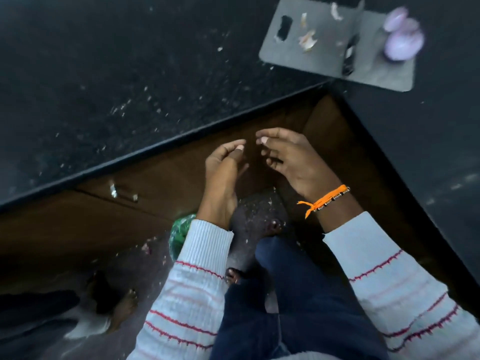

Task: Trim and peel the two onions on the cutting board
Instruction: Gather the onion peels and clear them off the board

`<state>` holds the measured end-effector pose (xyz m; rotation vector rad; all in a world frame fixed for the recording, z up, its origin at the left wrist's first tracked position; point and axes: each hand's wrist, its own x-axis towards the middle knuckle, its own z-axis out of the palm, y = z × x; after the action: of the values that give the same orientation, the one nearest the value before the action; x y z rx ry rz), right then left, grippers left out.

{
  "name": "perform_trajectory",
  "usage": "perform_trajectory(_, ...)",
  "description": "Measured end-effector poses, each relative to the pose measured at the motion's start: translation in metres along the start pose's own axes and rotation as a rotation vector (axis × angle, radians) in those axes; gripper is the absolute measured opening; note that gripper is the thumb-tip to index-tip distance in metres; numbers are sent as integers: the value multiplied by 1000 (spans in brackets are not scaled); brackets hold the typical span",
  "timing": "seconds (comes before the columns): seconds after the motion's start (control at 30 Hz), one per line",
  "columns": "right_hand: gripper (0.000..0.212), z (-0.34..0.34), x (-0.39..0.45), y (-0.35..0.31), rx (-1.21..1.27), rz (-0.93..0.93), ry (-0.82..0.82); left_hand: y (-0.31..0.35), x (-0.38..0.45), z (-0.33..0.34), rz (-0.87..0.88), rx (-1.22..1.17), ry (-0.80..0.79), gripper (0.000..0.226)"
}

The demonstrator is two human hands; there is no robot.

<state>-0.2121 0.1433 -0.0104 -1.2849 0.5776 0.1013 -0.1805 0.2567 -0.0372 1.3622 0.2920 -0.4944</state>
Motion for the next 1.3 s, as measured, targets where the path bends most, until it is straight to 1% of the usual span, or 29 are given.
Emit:
perform_trajectory(0.13,19,-32,9,-35,62,-107,48,34,18,45,94,37,-146,22)
perform_trajectory(0.2,18,-50,22,-53,75,-155,93,48,33,70,124,92,-214,21)
perform_trajectory(0.4,20,-93,74,-101,45,-236,187,79,84,139,163,239,-324,17)
perform_trajectory(0.47,22,-106,95,-115,-44,-280,230,87,104,160,222,339,-343,16)
perform_trajectory(0.53,18,-117,113,-124,-150,-317,301,91,125,174,307,441,-342,18)
perform_trajectory(0.6,16,-126,131,-129,-334,-359,403,91,144,184,375,510,-312,24)
perform_trajectory(0.7,26,-133,163,-137,-633,-434,507,91,168,198,470,556,-252,34)
perform_trajectory(0.77,33,-135,188,-141,-763,-483,505,93,184,206,557,618,-227,39)
perform_trajectory(0.83,38,-135,210,-144,-877,-477,466,96,198,212,619,759,-230,43)
perform_trajectory(0.93,44,-135,233,-147,-1124,-413,453,103,213,220,598,996,-283,46)
perform_trajectory(1.0,42,-136,239,-145,-1328,-386,456,104,218,223,573,1108,-345,36)
perform_trajectory(1.07,38,-136,237,-139,-1449,-372,426,102,222,222,550,1156,-395,27)
perform_trajectory(1.13,37,-134,229,-127,-1494,-374,417,97,219,218,527,1221,-437,38)
perform_trajectory(1.2,40,-132,215,-113,-1468,-410,425,91,213,213,544,1272,-503,45)
perform_trajectory(1.27,44,-130,199,-100,-1390,-510,436,88,204,207,565,1207,-564,46)
perform_trajectory(1.3,44,-130,192,-96,-1344,-570,441,88,201,203,564,1160,-569,46)
